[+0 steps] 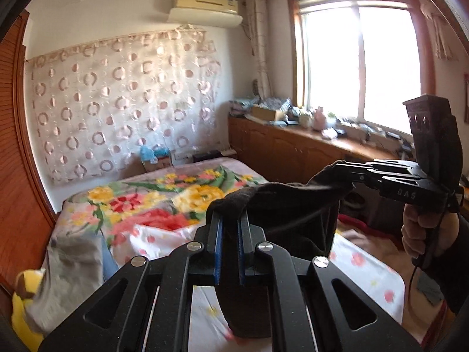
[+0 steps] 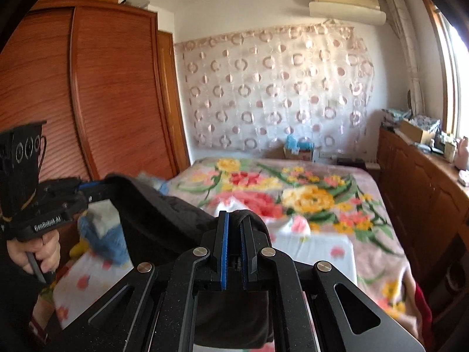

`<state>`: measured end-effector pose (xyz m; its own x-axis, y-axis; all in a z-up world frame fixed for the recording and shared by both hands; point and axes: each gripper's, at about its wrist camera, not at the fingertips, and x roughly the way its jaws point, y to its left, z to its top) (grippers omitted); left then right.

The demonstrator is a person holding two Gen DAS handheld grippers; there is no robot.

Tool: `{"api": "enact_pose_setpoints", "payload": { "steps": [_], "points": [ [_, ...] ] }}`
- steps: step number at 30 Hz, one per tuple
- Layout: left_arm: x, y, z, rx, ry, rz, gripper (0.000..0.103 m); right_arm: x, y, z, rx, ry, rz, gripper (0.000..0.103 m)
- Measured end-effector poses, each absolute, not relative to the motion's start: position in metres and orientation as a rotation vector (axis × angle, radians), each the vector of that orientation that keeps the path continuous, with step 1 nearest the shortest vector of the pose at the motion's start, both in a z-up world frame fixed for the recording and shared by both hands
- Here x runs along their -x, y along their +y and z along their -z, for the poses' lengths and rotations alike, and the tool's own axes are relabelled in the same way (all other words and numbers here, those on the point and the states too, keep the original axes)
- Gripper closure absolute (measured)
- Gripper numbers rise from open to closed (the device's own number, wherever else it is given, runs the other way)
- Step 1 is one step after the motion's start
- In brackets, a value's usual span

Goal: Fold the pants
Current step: 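Lift the waistband with both grippers and fold it over the shorts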

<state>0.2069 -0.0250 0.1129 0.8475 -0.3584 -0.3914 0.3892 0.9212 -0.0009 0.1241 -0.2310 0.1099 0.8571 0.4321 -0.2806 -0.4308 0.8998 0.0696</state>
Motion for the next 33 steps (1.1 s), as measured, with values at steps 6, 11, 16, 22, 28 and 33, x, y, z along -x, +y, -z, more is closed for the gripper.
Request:
{"api": "enact_pose_setpoints", "payload": {
  "steps": [6, 11, 16, 22, 28, 33],
  "points": [
    [-0.224, -0.021, -0.138, -0.112, 0.325, 0.342, 0.094, -0.173, -0.223, -0.157, 0.019, 0.213, -0.430, 0.097],
    [-0.212, -0.016, -0.075, -0.147, 0.434, 0.330, 0.094, -0.179, -0.208, -0.119, 0.056, 0.288, -0.419, 0.097],
    [-0.180, -0.014, 0.001, -0.132, 0.575, 0.330, 0.094, -0.174, -0.180, -0.036, 0.100, 0.490, -0.473, 0.097],
    [-0.133, -0.024, 0.035, -0.110, 0.648, 0.350, 0.094, -0.149, -0.170, 0.012, 0.119, 0.616, -0.500, 0.097],
    [-0.104, -0.030, 0.045, -0.093, 0.661, 0.350, 0.094, -0.133, -0.175, 0.017, 0.095, 0.638, -0.506, 0.097],
    [-0.083, -0.033, 0.054, -0.093, 0.677, 0.348, 0.094, -0.135, -0.191, 0.012, 0.049, 0.661, -0.484, 0.097]
  ]
}}
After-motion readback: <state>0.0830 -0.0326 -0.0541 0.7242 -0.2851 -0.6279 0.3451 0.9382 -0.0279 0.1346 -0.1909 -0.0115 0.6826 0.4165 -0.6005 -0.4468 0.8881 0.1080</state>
